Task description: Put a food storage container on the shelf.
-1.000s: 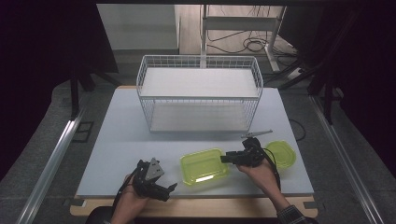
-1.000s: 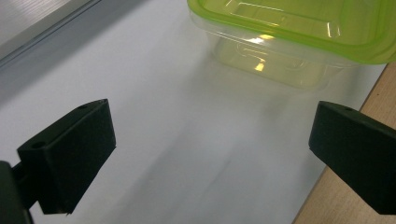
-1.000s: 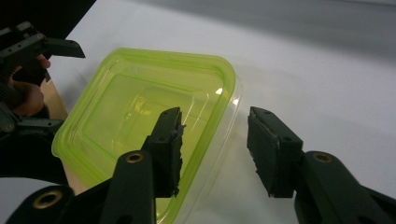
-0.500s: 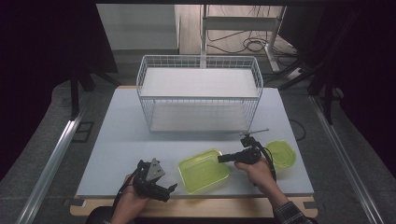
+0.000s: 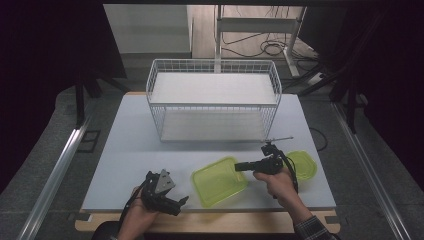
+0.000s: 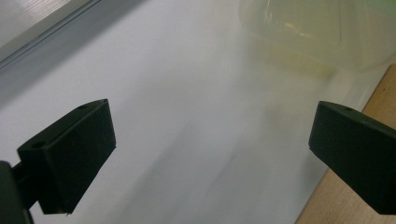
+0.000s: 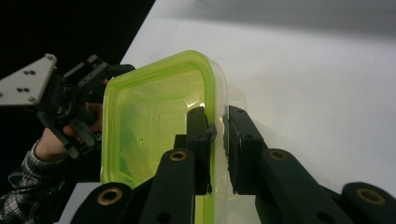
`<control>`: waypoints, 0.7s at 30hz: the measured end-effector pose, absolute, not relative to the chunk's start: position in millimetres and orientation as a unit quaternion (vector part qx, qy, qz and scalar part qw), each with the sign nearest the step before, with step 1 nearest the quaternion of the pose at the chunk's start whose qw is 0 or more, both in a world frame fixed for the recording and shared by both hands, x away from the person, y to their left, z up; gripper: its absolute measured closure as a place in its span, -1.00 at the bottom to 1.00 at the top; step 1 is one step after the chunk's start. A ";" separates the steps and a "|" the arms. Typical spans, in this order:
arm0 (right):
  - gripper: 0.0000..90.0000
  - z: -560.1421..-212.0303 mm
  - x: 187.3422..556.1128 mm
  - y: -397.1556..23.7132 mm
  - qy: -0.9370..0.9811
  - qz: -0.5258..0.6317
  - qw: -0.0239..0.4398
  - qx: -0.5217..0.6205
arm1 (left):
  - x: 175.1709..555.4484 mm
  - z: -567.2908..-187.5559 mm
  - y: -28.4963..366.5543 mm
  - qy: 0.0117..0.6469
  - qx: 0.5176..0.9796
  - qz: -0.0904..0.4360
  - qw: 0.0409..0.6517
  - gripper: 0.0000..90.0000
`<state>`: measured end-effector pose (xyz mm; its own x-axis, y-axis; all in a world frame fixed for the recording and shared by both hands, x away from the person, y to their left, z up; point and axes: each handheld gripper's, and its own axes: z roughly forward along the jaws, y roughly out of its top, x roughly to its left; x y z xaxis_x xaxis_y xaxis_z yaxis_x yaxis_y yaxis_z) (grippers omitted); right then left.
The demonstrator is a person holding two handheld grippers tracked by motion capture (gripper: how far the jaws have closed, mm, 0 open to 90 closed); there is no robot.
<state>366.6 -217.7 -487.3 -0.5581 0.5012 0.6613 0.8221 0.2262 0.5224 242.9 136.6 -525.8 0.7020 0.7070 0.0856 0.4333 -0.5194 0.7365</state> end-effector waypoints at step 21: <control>0.77 -448.1 375.6 -228.7 -0.733 -0.501 0.160 -0.431 | 241.1 -525.9 138.9 0.338 0.853 0.191 0.349 -0.99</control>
<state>375.6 -228.7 -448.1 -0.5769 0.4715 0.6670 0.7927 0.1262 0.5964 241.1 138.9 -525.9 0.6987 0.7098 0.0896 0.4429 -0.5274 0.7250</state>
